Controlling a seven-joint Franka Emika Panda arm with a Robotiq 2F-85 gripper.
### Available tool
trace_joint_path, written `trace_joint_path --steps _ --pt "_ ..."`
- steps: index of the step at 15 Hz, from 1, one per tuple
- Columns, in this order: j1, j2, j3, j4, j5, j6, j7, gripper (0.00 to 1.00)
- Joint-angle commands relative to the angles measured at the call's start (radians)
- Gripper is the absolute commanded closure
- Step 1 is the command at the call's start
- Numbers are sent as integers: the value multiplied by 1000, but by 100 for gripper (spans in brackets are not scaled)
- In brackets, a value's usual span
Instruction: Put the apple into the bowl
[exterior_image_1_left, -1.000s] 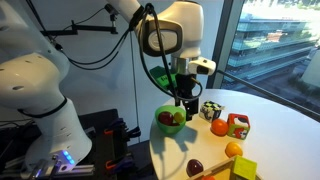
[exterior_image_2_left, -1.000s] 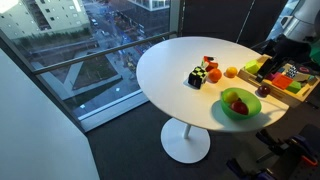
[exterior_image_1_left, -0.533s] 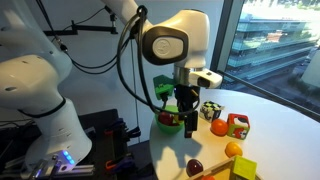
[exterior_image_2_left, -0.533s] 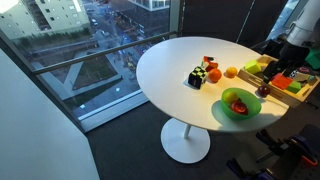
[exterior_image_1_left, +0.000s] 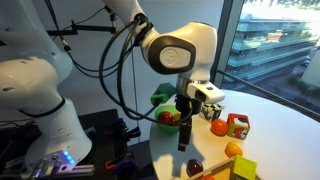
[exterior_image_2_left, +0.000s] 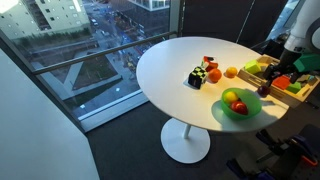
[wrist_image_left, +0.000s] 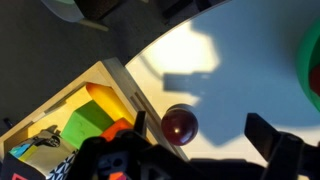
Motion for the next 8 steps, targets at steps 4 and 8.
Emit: trace_joint_path --steps 4,8 --pt "12 104 -32 65 5 8 119 0" --pt "23 154 -53 86 8 55 172 0"
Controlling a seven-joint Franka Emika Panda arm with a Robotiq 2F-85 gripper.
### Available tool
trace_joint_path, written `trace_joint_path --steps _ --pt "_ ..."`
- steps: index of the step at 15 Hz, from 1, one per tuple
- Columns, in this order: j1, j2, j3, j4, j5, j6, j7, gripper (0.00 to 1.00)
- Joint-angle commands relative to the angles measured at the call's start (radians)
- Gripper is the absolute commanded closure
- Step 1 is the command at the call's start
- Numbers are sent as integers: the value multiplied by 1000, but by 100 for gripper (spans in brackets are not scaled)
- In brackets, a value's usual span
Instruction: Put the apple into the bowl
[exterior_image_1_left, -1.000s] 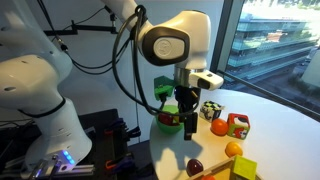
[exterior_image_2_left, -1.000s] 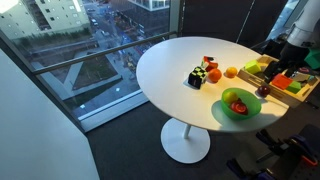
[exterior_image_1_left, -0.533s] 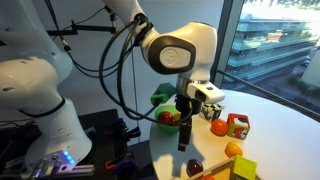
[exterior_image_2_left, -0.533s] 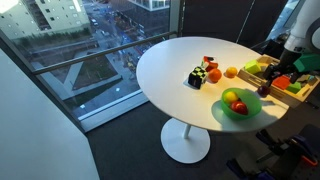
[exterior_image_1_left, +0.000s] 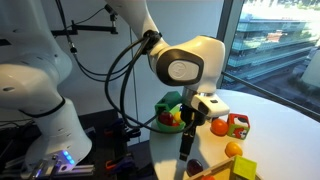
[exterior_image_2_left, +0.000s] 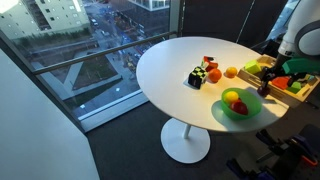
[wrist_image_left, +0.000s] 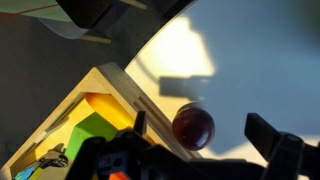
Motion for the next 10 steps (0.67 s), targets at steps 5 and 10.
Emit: trace_joint_path --steps 5,10 --pt "39 91 -46 44 5 87 111 0" --pt "66 119 -69 33 17 157 181 0"
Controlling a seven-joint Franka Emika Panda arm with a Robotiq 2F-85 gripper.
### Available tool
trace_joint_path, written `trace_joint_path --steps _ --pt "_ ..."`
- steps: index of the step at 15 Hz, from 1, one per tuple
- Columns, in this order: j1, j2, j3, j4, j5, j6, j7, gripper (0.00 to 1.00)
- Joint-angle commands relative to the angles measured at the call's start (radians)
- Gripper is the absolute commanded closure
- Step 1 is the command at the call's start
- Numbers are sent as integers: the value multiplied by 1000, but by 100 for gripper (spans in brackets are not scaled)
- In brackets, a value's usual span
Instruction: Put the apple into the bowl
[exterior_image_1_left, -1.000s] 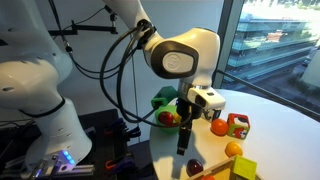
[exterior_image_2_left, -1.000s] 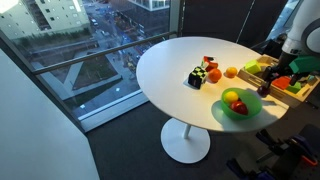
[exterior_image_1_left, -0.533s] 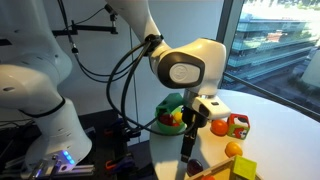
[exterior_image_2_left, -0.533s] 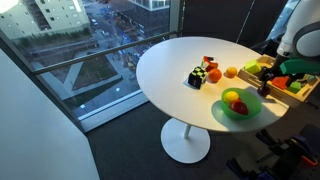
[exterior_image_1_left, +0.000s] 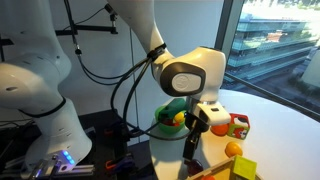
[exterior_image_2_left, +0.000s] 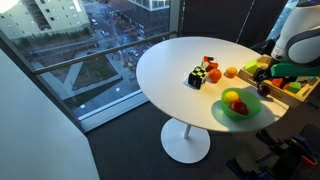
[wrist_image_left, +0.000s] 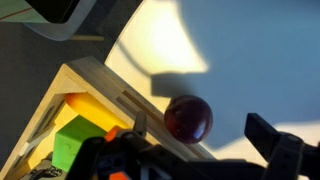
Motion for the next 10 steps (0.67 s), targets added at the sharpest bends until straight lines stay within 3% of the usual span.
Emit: trace_joint_path --steps 1,10 --pt "31 24 -28 5 17 46 59 0" --pt "64 67 -60 7 63 95 185 0"
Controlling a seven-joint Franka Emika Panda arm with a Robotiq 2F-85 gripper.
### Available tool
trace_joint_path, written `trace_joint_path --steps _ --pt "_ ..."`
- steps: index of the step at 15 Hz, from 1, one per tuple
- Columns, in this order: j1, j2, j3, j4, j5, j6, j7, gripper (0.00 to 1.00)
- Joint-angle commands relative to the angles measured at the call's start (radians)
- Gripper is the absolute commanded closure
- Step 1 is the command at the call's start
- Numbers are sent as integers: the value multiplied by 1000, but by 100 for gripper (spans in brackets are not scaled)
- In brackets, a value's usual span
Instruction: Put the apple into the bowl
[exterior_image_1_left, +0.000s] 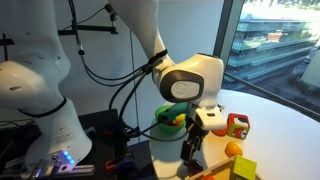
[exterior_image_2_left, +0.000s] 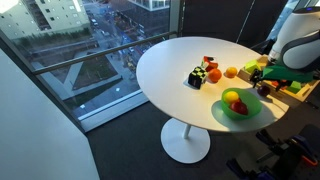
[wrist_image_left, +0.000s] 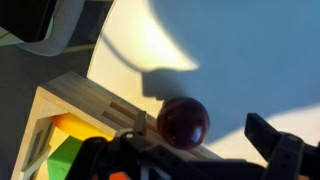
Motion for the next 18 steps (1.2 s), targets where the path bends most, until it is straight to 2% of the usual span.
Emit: trace_joint_path --steps 1,11,18 --pt "20 19 -20 10 46 17 42 0" --pt "16 58 -42 28 153 66 43 0" --pt "23 93 -69 34 162 85 45 0"
